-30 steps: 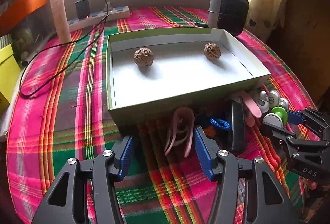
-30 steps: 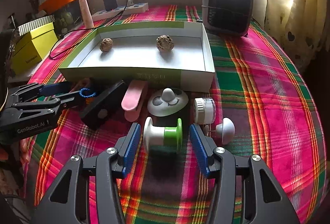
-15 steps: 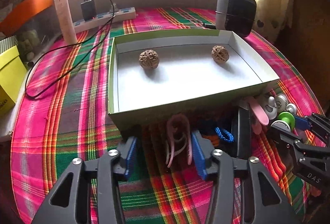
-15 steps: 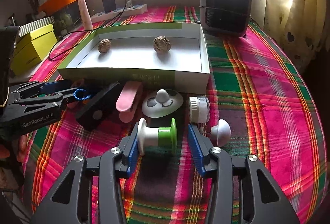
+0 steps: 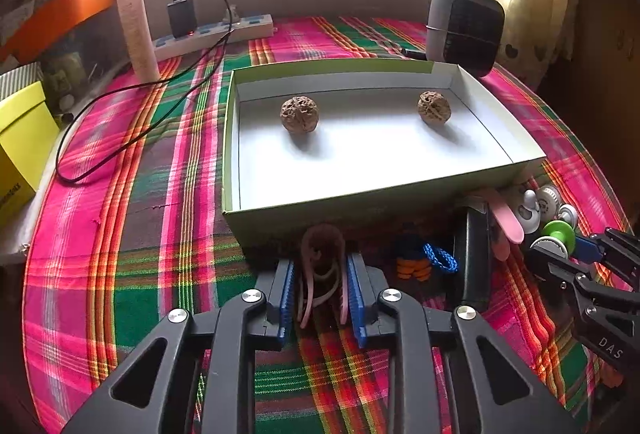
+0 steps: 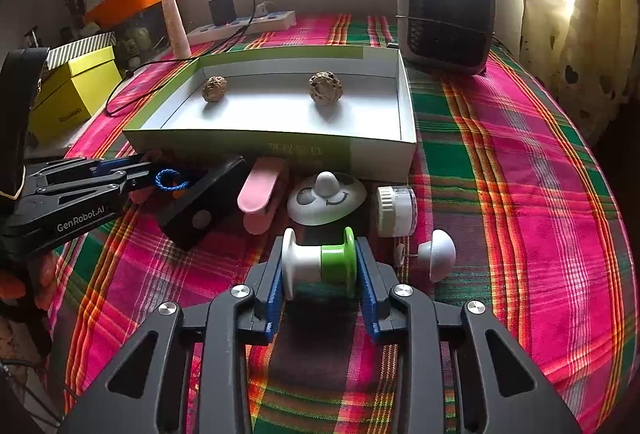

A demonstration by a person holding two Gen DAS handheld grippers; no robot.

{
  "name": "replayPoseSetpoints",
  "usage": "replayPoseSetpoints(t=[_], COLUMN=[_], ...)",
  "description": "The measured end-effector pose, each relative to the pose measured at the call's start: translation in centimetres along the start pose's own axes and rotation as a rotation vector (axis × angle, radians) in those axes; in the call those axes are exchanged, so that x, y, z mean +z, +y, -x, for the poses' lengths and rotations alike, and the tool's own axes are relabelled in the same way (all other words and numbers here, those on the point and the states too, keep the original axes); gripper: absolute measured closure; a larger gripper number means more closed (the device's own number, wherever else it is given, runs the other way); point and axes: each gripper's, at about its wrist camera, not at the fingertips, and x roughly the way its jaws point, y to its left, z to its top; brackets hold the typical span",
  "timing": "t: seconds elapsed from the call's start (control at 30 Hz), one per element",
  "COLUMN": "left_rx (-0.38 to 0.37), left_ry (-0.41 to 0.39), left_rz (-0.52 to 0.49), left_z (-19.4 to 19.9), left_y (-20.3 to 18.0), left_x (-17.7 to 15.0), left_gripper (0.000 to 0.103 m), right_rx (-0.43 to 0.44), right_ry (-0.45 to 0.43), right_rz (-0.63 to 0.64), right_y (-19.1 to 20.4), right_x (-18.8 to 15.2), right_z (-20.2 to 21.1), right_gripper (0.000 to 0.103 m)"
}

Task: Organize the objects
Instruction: 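Grasp the green-and-white spool with the right gripper while the left gripper grasps the pink clip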

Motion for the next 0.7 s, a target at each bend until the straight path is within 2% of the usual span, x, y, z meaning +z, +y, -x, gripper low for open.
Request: replayPoseSetpoints(t=[0.7], left_rx=[-0.014], left_ry=[-0.023], left_rz=[0.011], left_z=[1.8], left_y=[-0.8], left_x=[-0.5], left_gripper=[0.081], right_rx=[0.029], right_ry=[-0.037], right_rz=[-0.002], right_y=[0.2], right_x=[0.3], right_z=[1.3], right_gripper=[0.07])
